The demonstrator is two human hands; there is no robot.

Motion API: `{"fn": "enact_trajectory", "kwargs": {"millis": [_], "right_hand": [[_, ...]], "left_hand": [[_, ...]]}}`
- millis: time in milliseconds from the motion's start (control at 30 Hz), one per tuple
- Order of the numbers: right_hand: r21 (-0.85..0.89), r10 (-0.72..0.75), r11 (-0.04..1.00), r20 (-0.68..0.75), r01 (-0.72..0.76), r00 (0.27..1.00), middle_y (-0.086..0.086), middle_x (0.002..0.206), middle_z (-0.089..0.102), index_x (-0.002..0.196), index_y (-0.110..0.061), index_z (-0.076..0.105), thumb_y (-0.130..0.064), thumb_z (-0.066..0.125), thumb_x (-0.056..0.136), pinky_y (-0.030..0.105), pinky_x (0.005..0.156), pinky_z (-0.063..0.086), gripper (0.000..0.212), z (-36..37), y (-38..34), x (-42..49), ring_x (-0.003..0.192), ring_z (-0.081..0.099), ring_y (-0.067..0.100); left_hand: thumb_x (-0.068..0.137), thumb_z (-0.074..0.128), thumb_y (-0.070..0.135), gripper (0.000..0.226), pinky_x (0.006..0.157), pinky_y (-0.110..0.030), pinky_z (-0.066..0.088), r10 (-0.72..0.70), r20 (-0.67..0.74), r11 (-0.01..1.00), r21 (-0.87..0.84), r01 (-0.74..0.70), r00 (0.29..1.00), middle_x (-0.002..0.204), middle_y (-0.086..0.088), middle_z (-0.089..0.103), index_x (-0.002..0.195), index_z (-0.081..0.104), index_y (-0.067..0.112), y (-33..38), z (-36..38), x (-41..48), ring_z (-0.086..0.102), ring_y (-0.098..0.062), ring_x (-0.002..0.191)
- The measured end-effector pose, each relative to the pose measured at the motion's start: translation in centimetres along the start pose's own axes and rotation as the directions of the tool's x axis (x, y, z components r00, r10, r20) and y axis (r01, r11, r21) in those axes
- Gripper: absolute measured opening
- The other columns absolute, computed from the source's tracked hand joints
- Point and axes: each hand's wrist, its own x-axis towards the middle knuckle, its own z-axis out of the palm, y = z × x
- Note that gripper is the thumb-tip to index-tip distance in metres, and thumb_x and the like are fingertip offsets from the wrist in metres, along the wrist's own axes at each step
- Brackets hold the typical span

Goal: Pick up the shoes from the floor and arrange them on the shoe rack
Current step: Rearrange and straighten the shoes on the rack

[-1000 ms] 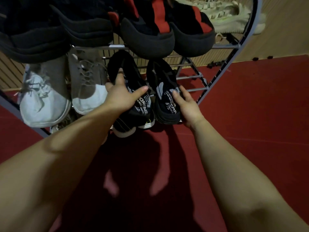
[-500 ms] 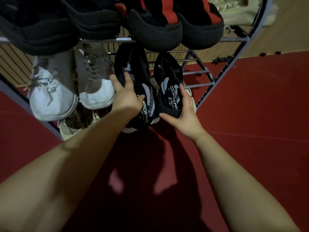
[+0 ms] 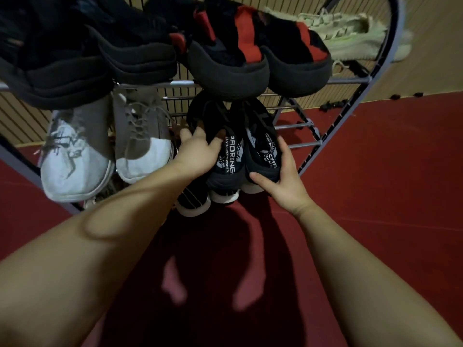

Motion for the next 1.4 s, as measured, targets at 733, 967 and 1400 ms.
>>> {"fn": "enact_trajectory", "kwargs": {"millis": [733, 967, 1400], "right_hand": [[-0.052, 0.074, 0.995, -0.148, -0.082, 0.986, 0.002, 0.156, 0.025, 0.152, -0.02, -0.007, -0.043, 0.069, 0.081, 0.042, 0.116, 0.026, 0.106, -2.2, 2.0, 2.7, 0.144, 0.024, 0.019], [-0.41, 0.121, 0.906, 0.021, -0.102, 0.992, 0.004, 0.16, 0.013, 0.152, -0.021, -0.004, -0.05, 0.062, 0.085, 0.042, 0.119, 0.013, 0.099, -6.4, 2.0, 7.3, 0.147, 0.013, 0.021], [-0.617, 0.097, 0.784, 0.017, -0.067, 0.995, 0.01, 0.159, -0.015, 0.152, -0.027, -0.006, -0.037, 0.056, 0.092, 0.043, 0.12, -0.001, 0.087, -4.5, -0.1, 6.3, 0.147, -0.011, 0.024]], "left_hand": [[0.079, 0.066, 0.046, 0.108, 0.116, -0.037, 0.023, 0.436, 0.239, 0.8, 0.338, -0.495, 0.868, 0.153, 0.005, -0.034, 0.15, -0.013, 0.025, 0.2, 3.5, 0.8, -0.01, -0.022, 0.147], [0.072, 0.073, 0.05, 0.131, 0.111, -0.022, 0.0, 0.29, 0.163, 0.915, 0.241, -0.323, 0.943, 0.148, -0.009, -0.041, 0.142, -0.033, 0.015, 2.0, 6.1, 3.4, -0.031, -0.018, 0.139], [0.067, 0.07, 0.063, 0.133, 0.119, -0.043, 0.002, 0.213, 0.099, 0.905, 0.356, -0.234, 0.972, 0.157, -0.011, -0.018, 0.145, -0.027, 0.016, 1.9, 5.9, 3.3, -0.013, -0.029, 0.145]]}}
